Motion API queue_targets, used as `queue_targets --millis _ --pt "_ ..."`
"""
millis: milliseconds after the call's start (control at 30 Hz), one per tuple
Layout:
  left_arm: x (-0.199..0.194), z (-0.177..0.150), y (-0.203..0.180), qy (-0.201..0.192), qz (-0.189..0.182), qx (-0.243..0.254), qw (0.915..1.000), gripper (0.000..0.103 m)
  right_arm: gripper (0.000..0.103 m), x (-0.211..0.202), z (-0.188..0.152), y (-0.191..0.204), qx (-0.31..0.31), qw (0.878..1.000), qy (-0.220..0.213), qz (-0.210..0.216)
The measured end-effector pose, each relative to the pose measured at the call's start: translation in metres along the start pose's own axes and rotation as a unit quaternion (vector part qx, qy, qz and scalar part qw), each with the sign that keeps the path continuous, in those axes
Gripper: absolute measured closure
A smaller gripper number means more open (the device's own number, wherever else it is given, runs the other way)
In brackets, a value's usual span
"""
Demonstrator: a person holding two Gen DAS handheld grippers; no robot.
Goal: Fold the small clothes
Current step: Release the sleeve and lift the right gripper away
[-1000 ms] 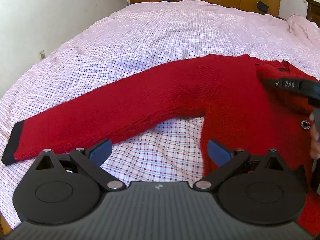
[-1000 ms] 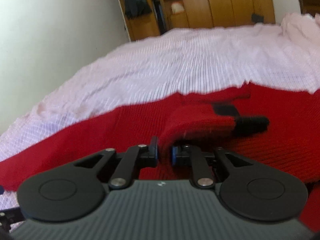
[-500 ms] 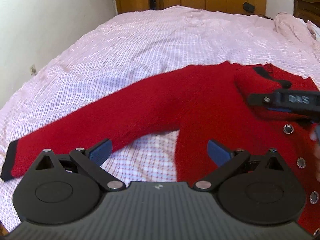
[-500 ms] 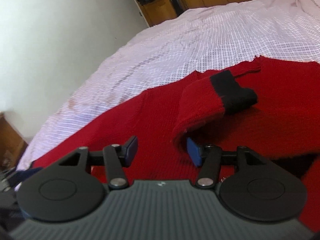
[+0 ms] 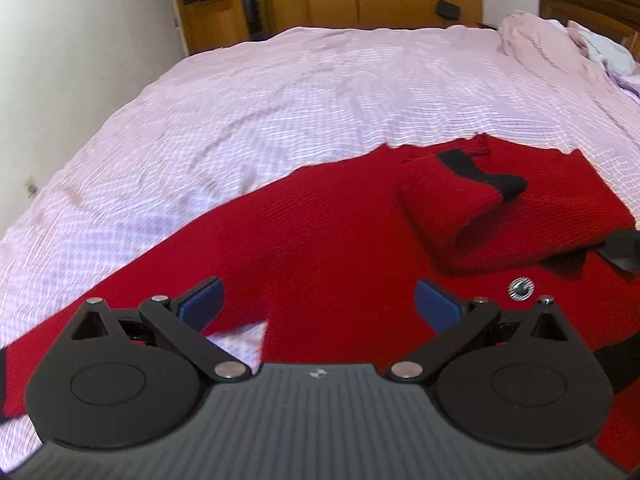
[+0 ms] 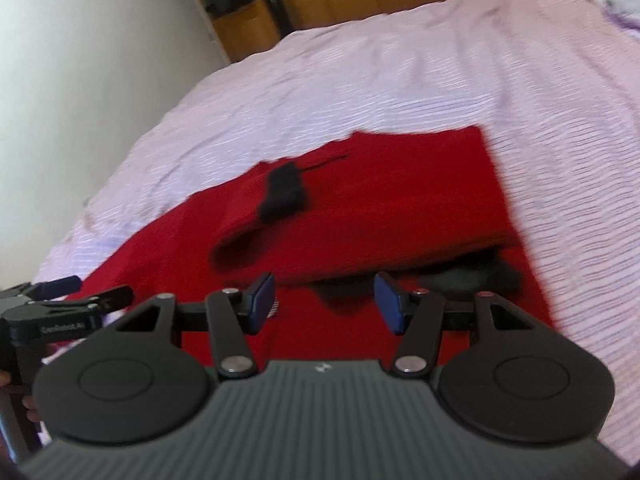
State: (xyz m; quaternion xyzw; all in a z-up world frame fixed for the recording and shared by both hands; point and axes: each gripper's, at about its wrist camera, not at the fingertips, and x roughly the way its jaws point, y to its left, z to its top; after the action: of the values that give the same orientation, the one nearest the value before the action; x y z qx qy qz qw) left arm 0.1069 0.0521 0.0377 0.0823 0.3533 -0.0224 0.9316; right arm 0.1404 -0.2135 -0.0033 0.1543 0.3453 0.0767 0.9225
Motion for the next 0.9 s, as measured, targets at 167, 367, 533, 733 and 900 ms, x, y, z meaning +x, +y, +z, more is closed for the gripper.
queue_targets --millis 167,367,533,733,900 --pt "0.012 0.014 -0.026 -0.003 -0.02 0.017 0.9996 0.0 0.046 -0.007 0.01 -0.029 0.013 0.999 -0.022 -0.033" --pt "0.029 0.03 -0.061 -0.016 -0.029 0.043 0.9986 0.0 0.046 0.007 0.028 -0.064 0.03 0.997 -0.032 -0.059" --pt "0.048 0.039 -0.089 -0.022 -0.035 0.067 0.9969 0.0 0.046 0.023 0.038 -0.089 0.071 0.995 -0.04 -0.059" --pt "0.08 0.053 -0.109 -0.02 -0.043 0.073 0.9962 0.005 0.033 0.056 0.058 -0.113 0.099 0.995 -0.004 -0.014" --pt "0.096 0.055 -0.115 -0.027 -0.045 0.075 0.9958 0.024 0.033 0.078 0.059 -0.112 0.048 0.998 0.006 -0.043"
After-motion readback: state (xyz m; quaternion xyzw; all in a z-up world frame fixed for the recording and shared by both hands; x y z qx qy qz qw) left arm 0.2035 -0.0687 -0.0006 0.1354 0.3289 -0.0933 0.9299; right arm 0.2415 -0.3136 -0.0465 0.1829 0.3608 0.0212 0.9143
